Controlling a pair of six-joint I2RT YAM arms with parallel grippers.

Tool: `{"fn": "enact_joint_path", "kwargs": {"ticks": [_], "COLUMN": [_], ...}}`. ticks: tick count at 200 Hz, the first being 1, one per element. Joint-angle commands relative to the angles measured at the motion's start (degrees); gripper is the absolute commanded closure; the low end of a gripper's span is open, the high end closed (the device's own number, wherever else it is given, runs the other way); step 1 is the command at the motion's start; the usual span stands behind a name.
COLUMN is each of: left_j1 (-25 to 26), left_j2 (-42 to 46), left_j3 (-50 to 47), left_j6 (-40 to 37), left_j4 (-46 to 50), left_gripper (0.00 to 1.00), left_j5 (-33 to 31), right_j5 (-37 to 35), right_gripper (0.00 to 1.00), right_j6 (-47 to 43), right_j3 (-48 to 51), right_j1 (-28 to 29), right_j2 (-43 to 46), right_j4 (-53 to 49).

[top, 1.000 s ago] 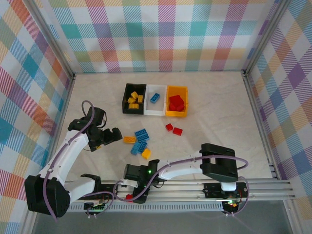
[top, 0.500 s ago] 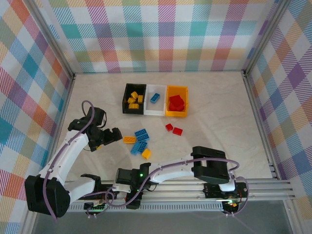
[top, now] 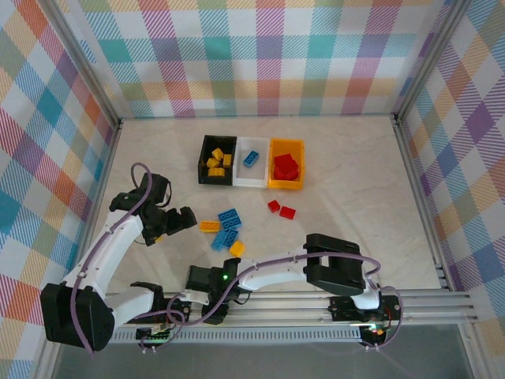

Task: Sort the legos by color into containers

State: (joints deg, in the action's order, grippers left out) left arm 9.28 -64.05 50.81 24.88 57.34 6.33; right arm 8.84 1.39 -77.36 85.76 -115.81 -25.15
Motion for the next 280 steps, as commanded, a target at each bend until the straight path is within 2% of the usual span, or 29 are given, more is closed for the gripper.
{"fn": "enact_joint_path", "kwargs": {"ticks": [1,52,70,109,148,186,227,252,280], "left_j1": [-0.7,-1.2,-1.3,-2.5,-5.6,-5.6,-5.6,-4.2,-2.3], "left_j2": [-0.7,-2.0,-1.8,-0.9,0.5,-2.1,-5.8,-7.2,-7.9], "left_j3": [-0.2,-0.1,-0.1,0.4,2.8,7.3,10.2,9.9,8.7], "left_j6": [0.4,0.2,0.2,0.3,1.4,2.6,2.2,1.8,2.1], "left_j4": [1.9,1.9,1.9,2.2,1.8,-0.7,-1.5,-1.5,-1.9], "left_gripper": [0.0,0.0,0.0,0.0,0.0,0.0,0.0,0.0,0.0], "left_j5": [-0.6,-0.2,-0.2,0.2,2.3,5.6,6.6,7.6,6.9], "right_j5": [-1.0,-1.8,-2.5,-3.0,-3.3,-1.2,5.9,8.4,7.7], "right_gripper": [0.61,0.71,0.76,0.78,0.78,0.77,0.76,0.73,0.72], "right_j6": [-0.6,0.1,0.8,3.2,4.5,4.8,5.9,5.0,7.2], "right_j3": [1.2,1.5,2.5,7.1,11.9,11.8,2.6,-5.1,-3.1], "right_j1": [-1.1,-3.4,-4.7,-9.8,-18.6,-33.3,-49.9,-52.6,-53.7], "right_j2": [-1.6,-1.8,0.1,6.5,14.2,21.8,18.1,12.8,12.3], "right_j4": [1.2,2.3,2.7,3.7,2.0,-0.6,-1.7,-9.0,-8.3]}}
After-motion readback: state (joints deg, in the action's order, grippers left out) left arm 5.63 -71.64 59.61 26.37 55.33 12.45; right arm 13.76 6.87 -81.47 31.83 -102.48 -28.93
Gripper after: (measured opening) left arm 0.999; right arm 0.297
